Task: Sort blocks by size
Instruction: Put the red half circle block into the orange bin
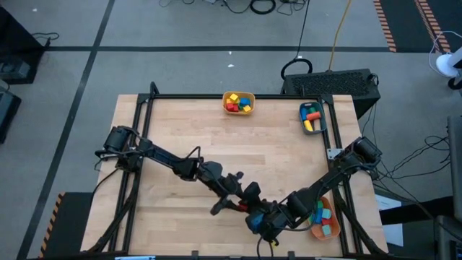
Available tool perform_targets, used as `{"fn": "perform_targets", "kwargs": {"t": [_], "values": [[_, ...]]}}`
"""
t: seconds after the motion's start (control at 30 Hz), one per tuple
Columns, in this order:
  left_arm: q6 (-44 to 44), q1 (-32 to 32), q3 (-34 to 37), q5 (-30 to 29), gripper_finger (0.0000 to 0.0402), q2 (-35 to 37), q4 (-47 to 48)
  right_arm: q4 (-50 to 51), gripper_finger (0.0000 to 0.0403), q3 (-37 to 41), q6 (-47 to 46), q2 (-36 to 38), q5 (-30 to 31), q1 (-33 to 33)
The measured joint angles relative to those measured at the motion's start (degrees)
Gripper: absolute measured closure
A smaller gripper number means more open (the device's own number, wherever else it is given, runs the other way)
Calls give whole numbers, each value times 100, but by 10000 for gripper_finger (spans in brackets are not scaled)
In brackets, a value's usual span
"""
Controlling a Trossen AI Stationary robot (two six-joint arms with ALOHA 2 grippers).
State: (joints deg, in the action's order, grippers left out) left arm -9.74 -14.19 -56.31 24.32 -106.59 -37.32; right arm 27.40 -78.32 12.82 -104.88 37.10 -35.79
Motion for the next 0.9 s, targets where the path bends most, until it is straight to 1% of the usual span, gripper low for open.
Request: {"fn": "perform_targets", "kwargs": {"t": [0.13, 0.23, 0.33, 0.43, 0.53, 0.7, 0.77, 0.9], "values": [[147, -20, 0, 70, 176, -2, 12, 11, 321, 4, -83, 0, -2, -11], [272, -23, 0, 61, 144, -4, 42, 108, 322, 7, -430, -2, -47, -44], [308, -33, 0, -71, 115, -4, 56, 305, 322, 11, -898, 13, -427, -65], [323, -18, -1, -475, 93, 3, 116, 652, 323, 33, -1527, 13, -899, -70], [305, 63, -4, -1013, 84, 13, 477, 1076, 323, 35, -2169, 9, -1316, -106], [275, 138, -2, -2035, 83, 9, 1138, 2234, 323, 31, -3396, 14, -1814, -288], [274, 138, 0, -2231, 82, 5, 1360, 2702, 323, 26, -3852, 15, -1958, -420], [273, 138, 0, -2287, 82, 4, 1420, 3690, 323, 26, -4677, 15, -2242, -723]]}}
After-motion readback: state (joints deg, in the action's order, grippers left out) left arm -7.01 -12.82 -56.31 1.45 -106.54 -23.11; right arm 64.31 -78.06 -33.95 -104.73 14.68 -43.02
